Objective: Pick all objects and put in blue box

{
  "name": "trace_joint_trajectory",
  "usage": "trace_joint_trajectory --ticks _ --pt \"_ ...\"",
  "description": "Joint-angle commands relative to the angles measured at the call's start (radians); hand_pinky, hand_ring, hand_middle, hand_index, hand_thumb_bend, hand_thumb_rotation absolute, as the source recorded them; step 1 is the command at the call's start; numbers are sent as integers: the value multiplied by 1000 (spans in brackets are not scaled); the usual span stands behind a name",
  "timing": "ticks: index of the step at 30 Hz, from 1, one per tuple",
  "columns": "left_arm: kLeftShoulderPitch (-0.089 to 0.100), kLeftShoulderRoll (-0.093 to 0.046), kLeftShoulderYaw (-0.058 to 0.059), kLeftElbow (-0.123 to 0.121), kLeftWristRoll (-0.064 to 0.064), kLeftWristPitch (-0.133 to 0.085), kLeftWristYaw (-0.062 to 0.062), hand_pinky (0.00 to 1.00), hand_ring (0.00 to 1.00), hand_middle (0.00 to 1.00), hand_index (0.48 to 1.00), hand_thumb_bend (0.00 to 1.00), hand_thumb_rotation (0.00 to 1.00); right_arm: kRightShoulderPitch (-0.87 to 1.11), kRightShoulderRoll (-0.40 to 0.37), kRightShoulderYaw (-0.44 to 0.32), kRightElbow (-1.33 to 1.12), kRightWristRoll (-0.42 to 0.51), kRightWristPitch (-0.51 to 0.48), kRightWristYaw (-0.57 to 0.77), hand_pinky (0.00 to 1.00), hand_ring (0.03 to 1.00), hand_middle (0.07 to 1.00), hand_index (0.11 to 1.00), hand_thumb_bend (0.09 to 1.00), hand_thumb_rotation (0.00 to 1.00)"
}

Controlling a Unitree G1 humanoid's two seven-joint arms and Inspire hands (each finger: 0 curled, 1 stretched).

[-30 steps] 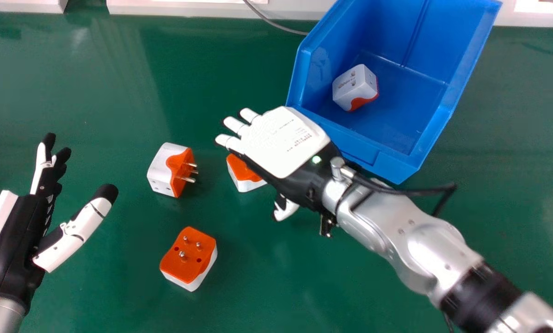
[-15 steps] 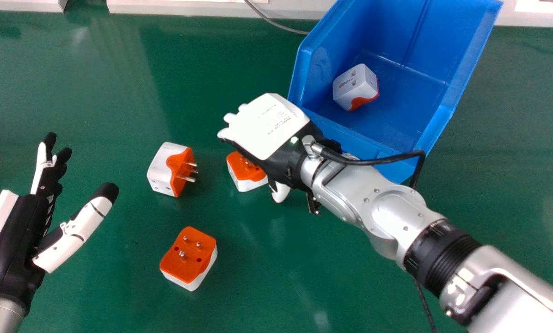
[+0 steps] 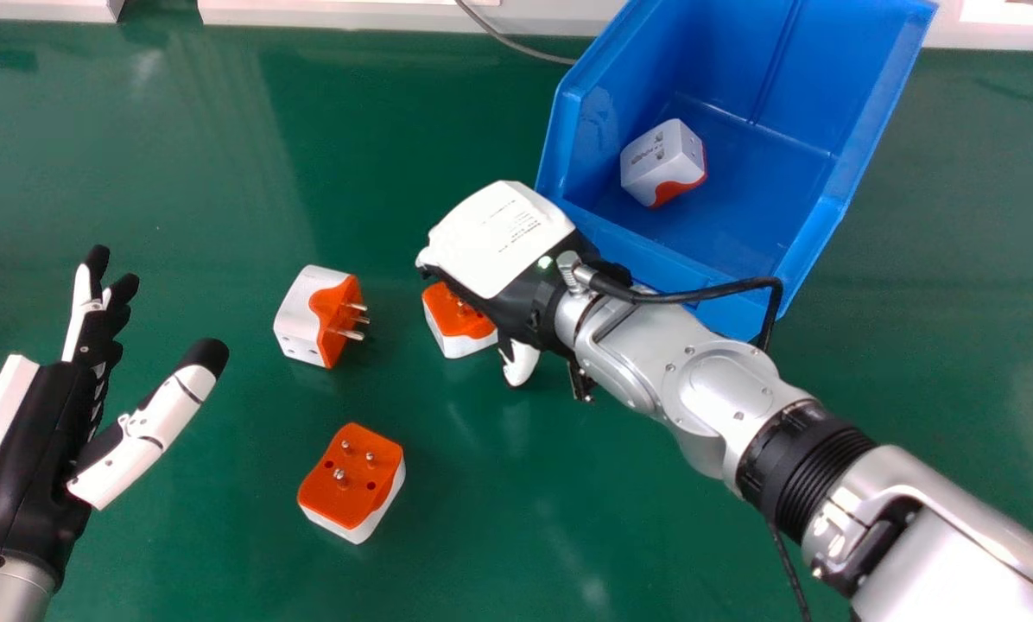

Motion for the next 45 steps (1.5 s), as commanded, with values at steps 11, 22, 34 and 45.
trace_joint_trajectory --ticks 11,22,34,45 --pt "22 -12 -4 -64 8 1 4 1000 1000 1000 1000 518 618 -10 30 -37 54 104 -11 -44 419 497 596 512 511 59" --pt "28 -24 -7 -93 14 29 7 998 1000 1000 1000 544 619 -44 28 -39 119 157 -66 -51 228 369 482 540 509 0" --pt "24 -16 -9 -90 19 32 1 1000 1000 1000 1000 524 610 16 13 -63 12 211 -81 -11 279 386 495 512 513 0" --pt "15 -3 -3 -71 30 28 1 999 1000 1000 1000 530 626 298 -138 -127 -645 215 -41 116 236 358 474 552 504 0"
